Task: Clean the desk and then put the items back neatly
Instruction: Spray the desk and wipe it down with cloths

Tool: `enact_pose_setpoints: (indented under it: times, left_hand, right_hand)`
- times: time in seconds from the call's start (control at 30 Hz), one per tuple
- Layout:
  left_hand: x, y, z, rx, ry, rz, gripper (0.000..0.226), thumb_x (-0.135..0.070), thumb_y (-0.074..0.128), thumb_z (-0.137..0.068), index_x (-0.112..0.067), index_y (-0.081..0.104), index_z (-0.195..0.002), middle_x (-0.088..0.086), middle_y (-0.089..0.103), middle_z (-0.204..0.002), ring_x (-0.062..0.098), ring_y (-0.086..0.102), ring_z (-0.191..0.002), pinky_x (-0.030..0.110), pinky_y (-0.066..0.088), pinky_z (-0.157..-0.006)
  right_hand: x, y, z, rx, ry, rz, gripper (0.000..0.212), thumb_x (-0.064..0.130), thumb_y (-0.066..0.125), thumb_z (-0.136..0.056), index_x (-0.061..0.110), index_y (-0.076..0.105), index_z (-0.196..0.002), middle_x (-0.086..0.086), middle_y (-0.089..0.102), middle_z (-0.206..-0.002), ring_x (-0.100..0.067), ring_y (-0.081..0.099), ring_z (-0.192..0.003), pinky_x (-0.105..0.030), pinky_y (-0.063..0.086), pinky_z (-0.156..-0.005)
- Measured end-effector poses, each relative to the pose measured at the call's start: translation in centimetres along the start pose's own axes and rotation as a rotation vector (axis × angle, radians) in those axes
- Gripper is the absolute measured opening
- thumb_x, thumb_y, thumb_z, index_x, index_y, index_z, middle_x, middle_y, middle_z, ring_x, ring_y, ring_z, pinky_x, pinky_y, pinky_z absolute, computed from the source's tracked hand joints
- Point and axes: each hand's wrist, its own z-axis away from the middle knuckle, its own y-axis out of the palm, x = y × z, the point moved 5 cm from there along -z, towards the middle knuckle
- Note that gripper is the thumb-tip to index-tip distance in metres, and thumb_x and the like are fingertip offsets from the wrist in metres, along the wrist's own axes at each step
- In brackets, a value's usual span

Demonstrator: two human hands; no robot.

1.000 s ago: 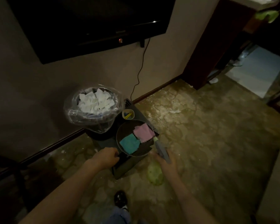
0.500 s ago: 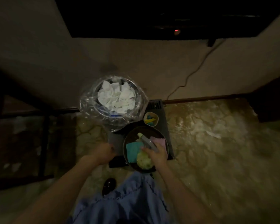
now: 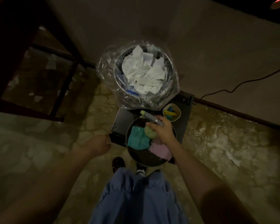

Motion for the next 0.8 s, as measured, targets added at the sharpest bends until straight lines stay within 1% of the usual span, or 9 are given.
enact_pose_setpoints:
  times: [0.1,0.2,0.3,0.4,0.47,0.57,0.6,0.7,0.8]
  left_hand:
    - [-0.2,-0.1,-1.6,-0.03,0.003,0.034,0.025,-0.017,0.047,-0.094,-0.005,0.06,-0.112,0.016,0.061,-0.116,0.029,0.057,-0.107,0.026,0.04,-0.078]
    - [-0.6,0.4,-3.2,-0.026,0.022,0.052,0.023,-0.021,0.046,-0.095,-0.009,0.062,-0.106,0.013,0.062,-0.11,0.025,0.057,-0.097,0.026,0.039,-0.072]
    - [-1.0,0.9,-4.4,-0.024,0.044,0.067,0.023,-0.021,0.047,-0.095,-0.007,0.064,-0.1,0.014,0.062,-0.106,0.025,0.057,-0.095,0.029,0.042,-0.075]
    - [-0.9,1.2,-5.2,-0.042,0.049,0.088,0.023,-0.02,0.048,-0.094,-0.006,0.065,-0.101,0.014,0.063,-0.106,0.025,0.058,-0.097,0.03,0.044,-0.079]
    - [-0.8,1.5,-5.4,-0.045,0.044,0.096,0.023,-0.019,0.049,-0.094,-0.006,0.065,-0.103,0.014,0.062,-0.108,0.026,0.058,-0.099,0.029,0.043,-0.079]
    - [-0.8,1.7,-5.4,-0.036,0.036,0.096,0.025,-0.017,0.048,-0.094,-0.003,0.064,-0.108,0.015,0.062,-0.11,0.026,0.057,-0.101,0.028,0.043,-0.078]
    - [-0.7,1.8,-5.5,-0.034,0.036,0.101,0.026,-0.016,0.048,-0.094,-0.002,0.064,-0.109,0.015,0.062,-0.11,0.026,0.058,-0.101,0.026,0.042,-0.077]
    - [-0.7,1.9,-5.8,-0.026,0.035,0.1,0.024,-0.016,0.048,-0.094,-0.003,0.064,-0.107,0.015,0.062,-0.109,0.023,0.057,-0.095,0.022,0.038,-0.072]
    - [-0.9,2.1,-6.1,-0.019,0.042,0.088,0.022,-0.016,0.049,-0.094,-0.002,0.065,-0.1,0.015,0.063,-0.104,0.017,0.051,-0.084,0.022,0.033,-0.069]
  right_hand:
    - [-0.6,0.3,-1.2,0.032,0.027,-0.032,0.029,-0.005,0.073,-0.076,0.017,0.055,-0.08,0.004,0.054,-0.083,-0.005,0.053,-0.074,-0.007,0.046,-0.058]
    - [-1.3,0.7,-2.1,0.072,0.022,-0.022,0.027,-0.007,0.072,-0.076,0.006,0.057,-0.095,-0.002,0.057,-0.089,-0.009,0.056,-0.08,-0.008,0.049,-0.062]
    - [-1.5,0.6,-3.3,0.089,-0.03,0.039,0.039,-0.01,0.073,-0.073,-0.004,0.061,-0.109,-0.01,0.058,-0.104,-0.013,0.057,-0.087,-0.008,0.049,-0.066]
    - [-1.5,0.1,-4.5,0.09,-0.05,0.011,0.042,-0.011,0.072,-0.071,-0.005,0.062,-0.112,-0.013,0.061,-0.109,-0.006,0.06,-0.084,-0.011,0.052,-0.072]
    - [-1.2,-0.2,-5.0,0.099,-0.053,-0.022,0.043,-0.01,0.071,-0.073,-0.003,0.062,-0.114,-0.009,0.066,-0.103,-0.002,0.065,-0.082,-0.015,0.054,-0.074]
    - [-0.6,-0.8,-5.3,0.112,-0.091,-0.005,0.041,-0.013,0.068,-0.075,-0.006,0.06,-0.115,0.006,0.067,-0.089,0.007,0.064,-0.075,-0.012,0.051,-0.07]
    - [-0.5,-0.8,-5.4,0.126,-0.091,0.001,0.042,-0.014,0.068,-0.075,-0.006,0.059,-0.116,0.005,0.069,-0.09,0.005,0.064,-0.075,-0.011,0.051,-0.069]
    - [-0.7,-0.4,-5.2,0.225,-0.079,0.073,0.046,-0.016,0.068,-0.073,0.002,0.061,-0.115,-0.015,0.064,-0.11,-0.008,0.063,-0.086,-0.013,0.053,-0.074]
    - [-1.0,-0.8,-4.9,0.214,-0.063,0.035,0.051,-0.019,0.065,-0.074,-0.005,0.055,-0.122,-0.008,0.059,-0.106,0.007,0.063,-0.077,-0.01,0.051,-0.069]
